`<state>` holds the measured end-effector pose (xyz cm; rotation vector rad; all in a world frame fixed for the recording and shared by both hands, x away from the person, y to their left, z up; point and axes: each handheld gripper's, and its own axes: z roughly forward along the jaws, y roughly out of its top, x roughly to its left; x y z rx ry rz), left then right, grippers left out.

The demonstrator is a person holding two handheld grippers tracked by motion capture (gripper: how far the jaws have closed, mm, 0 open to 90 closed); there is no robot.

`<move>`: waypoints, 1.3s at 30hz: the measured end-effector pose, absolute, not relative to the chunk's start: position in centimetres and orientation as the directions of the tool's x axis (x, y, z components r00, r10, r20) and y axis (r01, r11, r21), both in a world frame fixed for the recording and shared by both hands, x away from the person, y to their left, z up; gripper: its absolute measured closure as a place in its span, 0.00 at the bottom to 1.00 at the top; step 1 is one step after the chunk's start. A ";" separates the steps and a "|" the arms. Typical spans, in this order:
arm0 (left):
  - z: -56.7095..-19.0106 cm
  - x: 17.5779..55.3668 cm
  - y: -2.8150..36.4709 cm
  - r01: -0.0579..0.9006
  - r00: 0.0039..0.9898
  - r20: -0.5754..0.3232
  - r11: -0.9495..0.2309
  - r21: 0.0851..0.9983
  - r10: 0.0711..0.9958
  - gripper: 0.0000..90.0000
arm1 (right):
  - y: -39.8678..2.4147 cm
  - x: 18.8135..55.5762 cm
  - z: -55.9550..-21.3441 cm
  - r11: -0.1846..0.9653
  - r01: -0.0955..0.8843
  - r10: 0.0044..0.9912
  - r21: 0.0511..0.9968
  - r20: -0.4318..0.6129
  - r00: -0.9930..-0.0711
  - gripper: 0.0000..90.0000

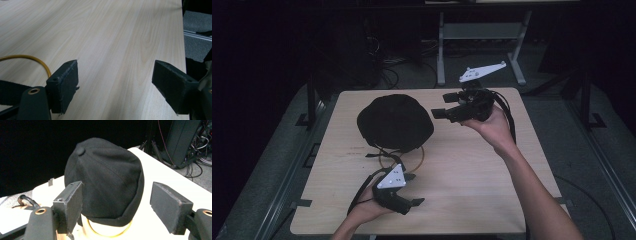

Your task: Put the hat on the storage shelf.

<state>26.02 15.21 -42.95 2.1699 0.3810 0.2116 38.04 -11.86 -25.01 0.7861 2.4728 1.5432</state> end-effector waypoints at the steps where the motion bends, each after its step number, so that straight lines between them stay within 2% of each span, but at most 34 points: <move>1: -43.0 26.0 15.2 0.197 0.938 0.007 -0.550 0.812 0.347 0.23 | -12.1 38.1 -25.1 0.341 0.369 0.491 0.865 0.171 -0.854 0.26; 7: -43.0 26.0 15.3 0.200 0.938 0.002 -0.549 0.812 0.346 0.23 | -13.2 38.2 -25.8 0.327 0.393 0.509 0.859 0.191 -0.839 0.21; 39: -42.8 25.9 15.4 0.194 0.937 0.006 -0.534 0.823 0.349 0.21 | -18.5 36.7 -28.9 0.288 0.434 0.529 0.854 0.237 -0.815 0.22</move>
